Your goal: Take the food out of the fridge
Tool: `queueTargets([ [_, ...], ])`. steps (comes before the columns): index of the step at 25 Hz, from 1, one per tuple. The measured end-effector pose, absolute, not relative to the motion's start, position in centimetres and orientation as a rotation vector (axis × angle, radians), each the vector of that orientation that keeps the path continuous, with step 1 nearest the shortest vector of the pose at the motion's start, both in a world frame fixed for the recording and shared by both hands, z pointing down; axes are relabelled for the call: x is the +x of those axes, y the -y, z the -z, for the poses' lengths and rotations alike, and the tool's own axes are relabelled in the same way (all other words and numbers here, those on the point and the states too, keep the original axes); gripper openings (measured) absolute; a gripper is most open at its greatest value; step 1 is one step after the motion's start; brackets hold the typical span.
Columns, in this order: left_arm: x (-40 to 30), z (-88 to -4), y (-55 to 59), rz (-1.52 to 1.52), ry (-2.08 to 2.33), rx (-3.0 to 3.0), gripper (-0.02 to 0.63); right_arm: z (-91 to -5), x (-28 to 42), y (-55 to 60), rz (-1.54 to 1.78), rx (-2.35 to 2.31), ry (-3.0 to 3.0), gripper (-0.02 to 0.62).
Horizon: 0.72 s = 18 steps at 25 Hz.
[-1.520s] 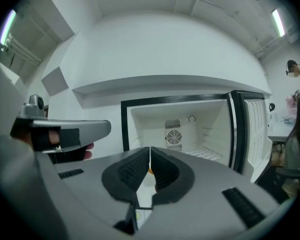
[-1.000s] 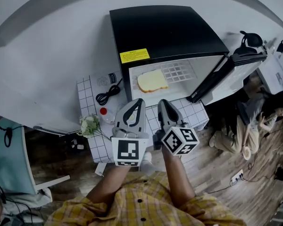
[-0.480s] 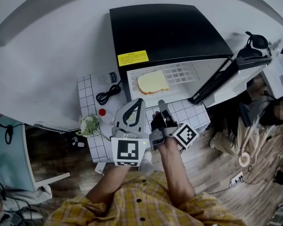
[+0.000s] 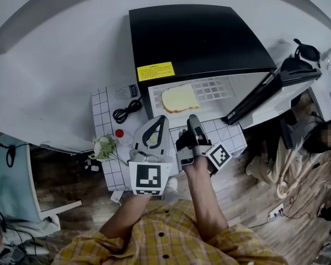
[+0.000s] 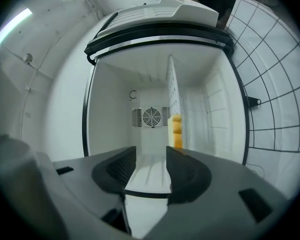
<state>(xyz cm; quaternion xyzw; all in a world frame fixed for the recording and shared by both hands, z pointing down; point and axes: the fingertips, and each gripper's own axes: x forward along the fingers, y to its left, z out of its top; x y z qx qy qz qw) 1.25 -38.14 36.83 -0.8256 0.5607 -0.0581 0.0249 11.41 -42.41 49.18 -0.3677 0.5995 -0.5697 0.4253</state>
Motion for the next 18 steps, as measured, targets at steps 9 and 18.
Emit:
queueTargets([
  [9,1.3,-37.2,39.5,0.179,-1.759,-2.546,0.006,-52.2,10.4,44.8,1.488,-0.889,-1.464,0.229],
  [18,0.9,-37.4,40.9,0.199,-1.780,-2.528,0.006,-54.7,9.2,48.5,1.556,-0.898,-1.442,0.245],
])
